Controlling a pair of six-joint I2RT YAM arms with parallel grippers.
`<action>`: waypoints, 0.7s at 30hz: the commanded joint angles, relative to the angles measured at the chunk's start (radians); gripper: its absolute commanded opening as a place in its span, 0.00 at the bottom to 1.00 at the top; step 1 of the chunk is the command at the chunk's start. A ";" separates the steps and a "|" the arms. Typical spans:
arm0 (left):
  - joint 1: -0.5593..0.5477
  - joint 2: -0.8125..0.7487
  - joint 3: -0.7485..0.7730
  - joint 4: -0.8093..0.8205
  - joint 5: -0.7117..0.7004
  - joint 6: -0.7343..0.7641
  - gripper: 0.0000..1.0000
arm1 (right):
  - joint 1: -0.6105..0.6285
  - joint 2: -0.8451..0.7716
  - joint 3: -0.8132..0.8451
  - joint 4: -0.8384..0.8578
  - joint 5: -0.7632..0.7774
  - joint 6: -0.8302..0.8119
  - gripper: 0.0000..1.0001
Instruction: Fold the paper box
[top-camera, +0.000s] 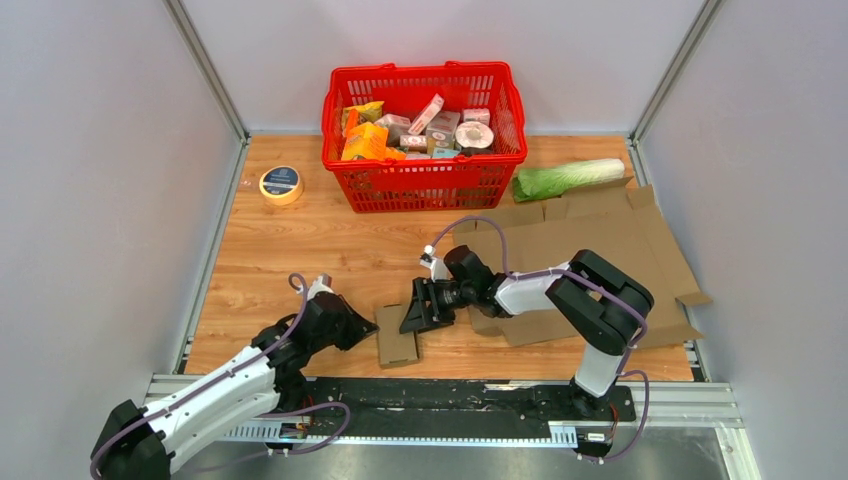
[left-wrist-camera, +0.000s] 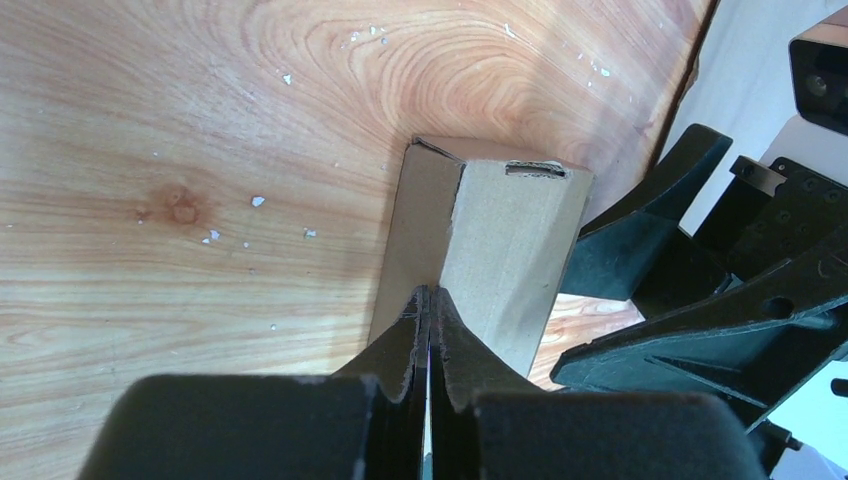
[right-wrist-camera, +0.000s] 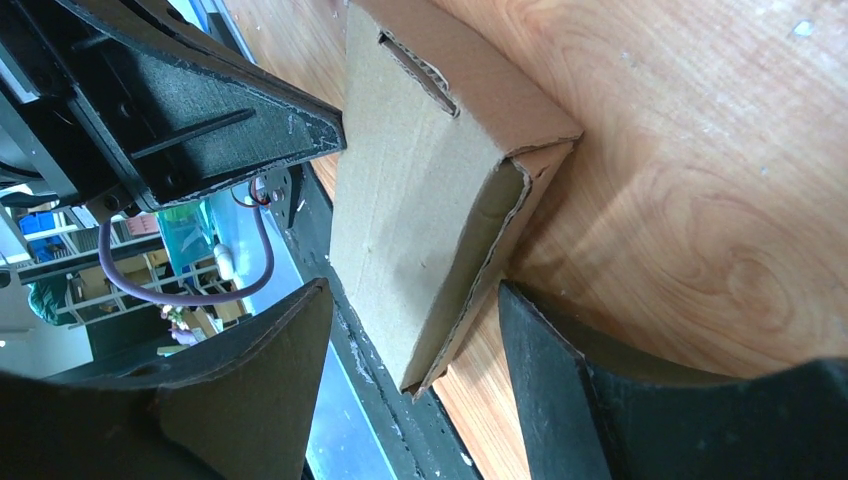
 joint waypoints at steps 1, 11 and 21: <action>-0.003 0.093 -0.086 -0.252 -0.018 0.084 0.02 | -0.002 -0.036 -0.022 0.027 0.012 0.001 0.68; -0.001 -0.151 -0.046 -0.158 0.065 0.155 0.46 | -0.004 -0.072 0.005 -0.117 0.031 -0.067 0.61; -0.001 0.255 -0.013 0.307 0.172 0.129 0.41 | -0.007 -0.068 0.131 -0.168 0.005 -0.044 0.42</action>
